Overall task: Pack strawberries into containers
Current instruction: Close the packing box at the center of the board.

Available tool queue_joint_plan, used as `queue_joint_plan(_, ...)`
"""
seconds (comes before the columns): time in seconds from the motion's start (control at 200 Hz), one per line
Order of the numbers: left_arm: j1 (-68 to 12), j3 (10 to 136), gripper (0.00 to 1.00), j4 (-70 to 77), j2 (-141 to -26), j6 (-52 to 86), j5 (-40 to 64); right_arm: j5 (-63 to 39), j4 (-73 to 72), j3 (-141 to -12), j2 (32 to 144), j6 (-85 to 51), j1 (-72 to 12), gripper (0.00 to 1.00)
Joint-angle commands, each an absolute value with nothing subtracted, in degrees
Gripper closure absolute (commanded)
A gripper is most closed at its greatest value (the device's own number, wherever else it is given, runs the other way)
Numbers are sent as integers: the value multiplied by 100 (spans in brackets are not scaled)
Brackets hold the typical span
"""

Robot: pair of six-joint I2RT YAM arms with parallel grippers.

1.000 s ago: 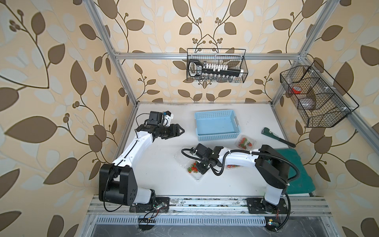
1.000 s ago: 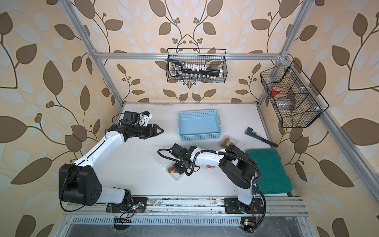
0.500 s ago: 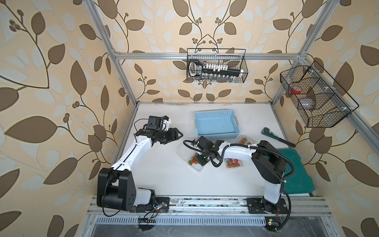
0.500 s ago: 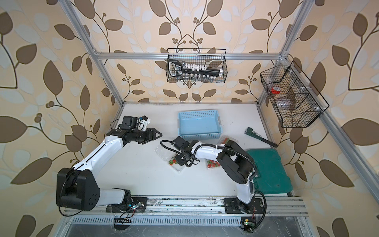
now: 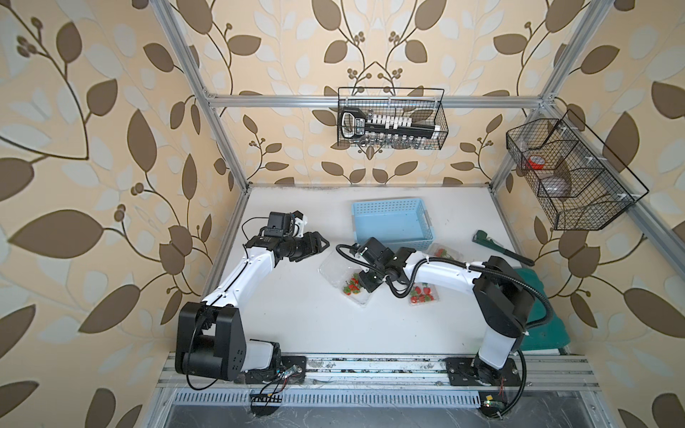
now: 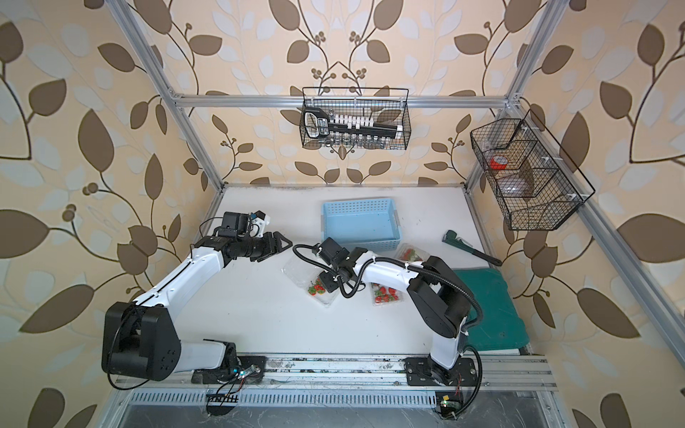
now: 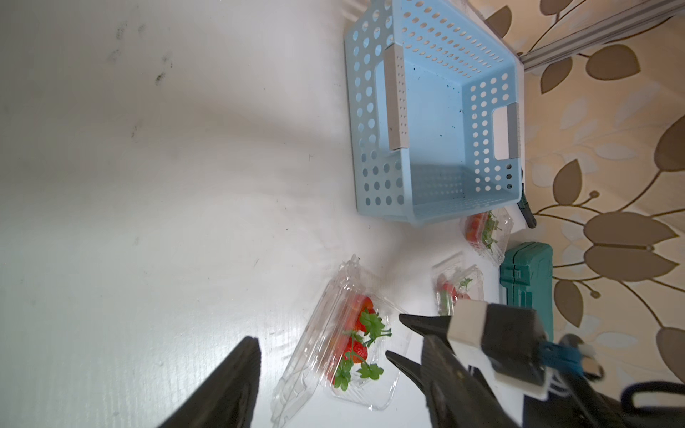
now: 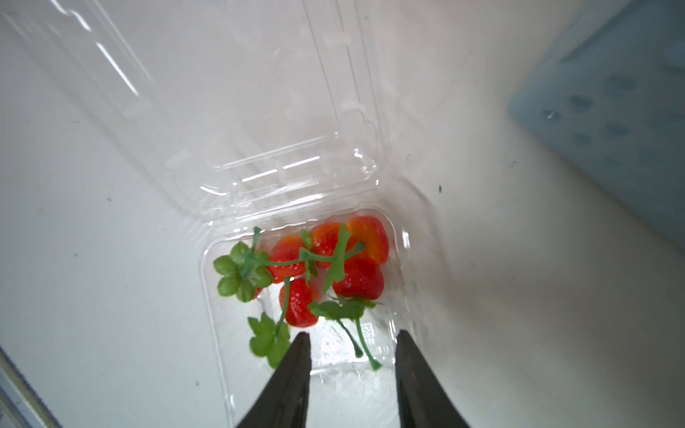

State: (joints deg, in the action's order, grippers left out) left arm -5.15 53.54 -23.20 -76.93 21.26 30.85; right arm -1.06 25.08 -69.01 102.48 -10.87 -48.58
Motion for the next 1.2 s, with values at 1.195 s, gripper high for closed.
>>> queue_joint_plan(1.195,-1059,4308,30,-886,-7888,2825,2971,-1928,1298,-4680,8925,-2407,-3771,62)
